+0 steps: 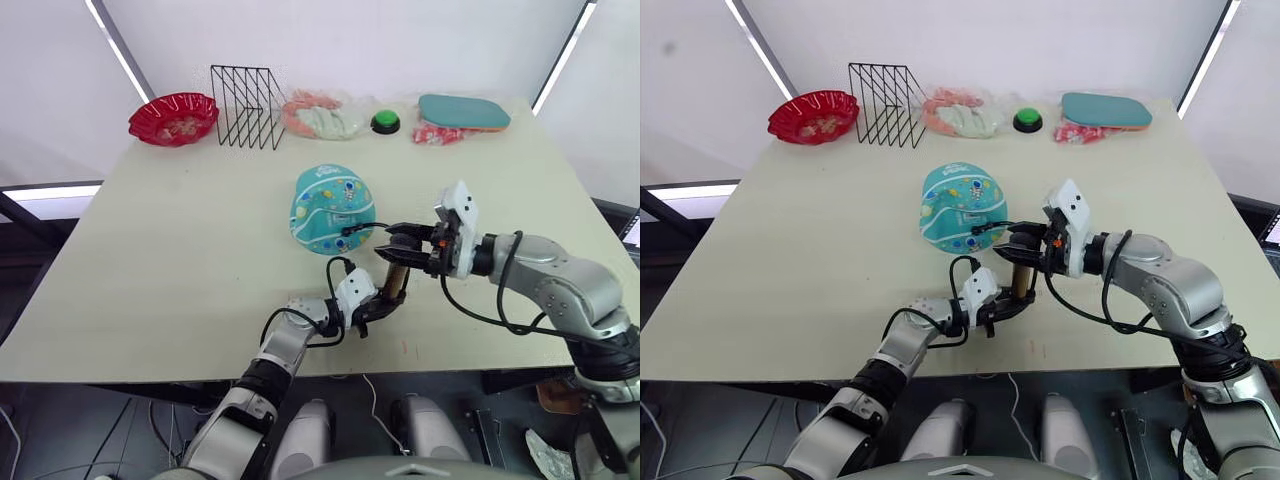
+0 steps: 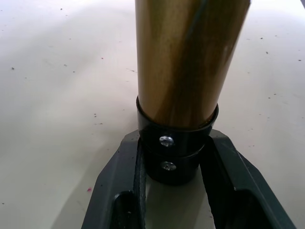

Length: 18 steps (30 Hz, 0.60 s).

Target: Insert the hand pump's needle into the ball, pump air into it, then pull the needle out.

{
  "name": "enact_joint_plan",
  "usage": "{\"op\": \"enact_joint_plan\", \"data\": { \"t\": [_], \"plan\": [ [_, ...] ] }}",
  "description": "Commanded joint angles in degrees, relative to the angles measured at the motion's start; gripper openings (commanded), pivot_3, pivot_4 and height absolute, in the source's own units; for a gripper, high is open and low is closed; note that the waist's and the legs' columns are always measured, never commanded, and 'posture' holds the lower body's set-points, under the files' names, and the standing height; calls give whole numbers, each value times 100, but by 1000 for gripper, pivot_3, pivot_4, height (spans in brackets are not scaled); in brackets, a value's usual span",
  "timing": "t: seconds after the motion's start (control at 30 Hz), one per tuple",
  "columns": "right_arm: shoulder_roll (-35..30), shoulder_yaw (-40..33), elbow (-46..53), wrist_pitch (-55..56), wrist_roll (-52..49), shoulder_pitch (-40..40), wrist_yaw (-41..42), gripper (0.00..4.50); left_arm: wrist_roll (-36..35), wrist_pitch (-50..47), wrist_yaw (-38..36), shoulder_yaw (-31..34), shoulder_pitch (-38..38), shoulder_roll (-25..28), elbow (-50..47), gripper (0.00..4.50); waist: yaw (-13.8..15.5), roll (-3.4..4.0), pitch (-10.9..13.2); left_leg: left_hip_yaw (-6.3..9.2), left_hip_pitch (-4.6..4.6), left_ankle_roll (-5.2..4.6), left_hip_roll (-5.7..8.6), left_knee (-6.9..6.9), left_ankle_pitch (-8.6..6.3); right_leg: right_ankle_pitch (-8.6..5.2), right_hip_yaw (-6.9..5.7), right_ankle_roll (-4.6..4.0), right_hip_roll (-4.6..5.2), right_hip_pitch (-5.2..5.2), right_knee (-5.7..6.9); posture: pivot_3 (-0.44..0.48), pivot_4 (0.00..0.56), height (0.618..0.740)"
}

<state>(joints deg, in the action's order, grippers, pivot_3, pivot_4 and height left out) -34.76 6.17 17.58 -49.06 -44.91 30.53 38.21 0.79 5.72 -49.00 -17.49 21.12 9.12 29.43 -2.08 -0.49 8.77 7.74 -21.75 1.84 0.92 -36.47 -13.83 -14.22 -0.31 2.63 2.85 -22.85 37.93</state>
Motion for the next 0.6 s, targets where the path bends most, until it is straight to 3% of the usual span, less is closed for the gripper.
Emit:
{"op": "enact_joint_plan", "data": {
  "t": [0.03, 0.33, 0.6],
  "plan": [
    [-360, -1062, 472, -252, -420, 626, -264, 1980, 55, -141, -71, -55, -229, 153, 116, 1106, 5, 7, 17, 0, -1, 0, 0, -1, 0, 0, 0, 0, 0, -2, 0, 0, 150, 740],
    [-915, -1763, 173, -1033, -1302, 1739, -565, 1980, 20, -118, -18, -75, -151, 101, 261, 1105, 7, 23, 59, -10, -16, 0, 1, 1, 0, 9, 6, -14, 1, -18, -1, 0, 150, 740],
    [-578, -854, 325, -561, -603, 743, -455, 1980, -9, -136, -11, -114, -209, 53, 197, 1105, 9, 16, 54, -21, -16, -6, 0, 1, -4, 11, 18, -18, 1, -24, -1, 0, 150, 740]
  ]
}}
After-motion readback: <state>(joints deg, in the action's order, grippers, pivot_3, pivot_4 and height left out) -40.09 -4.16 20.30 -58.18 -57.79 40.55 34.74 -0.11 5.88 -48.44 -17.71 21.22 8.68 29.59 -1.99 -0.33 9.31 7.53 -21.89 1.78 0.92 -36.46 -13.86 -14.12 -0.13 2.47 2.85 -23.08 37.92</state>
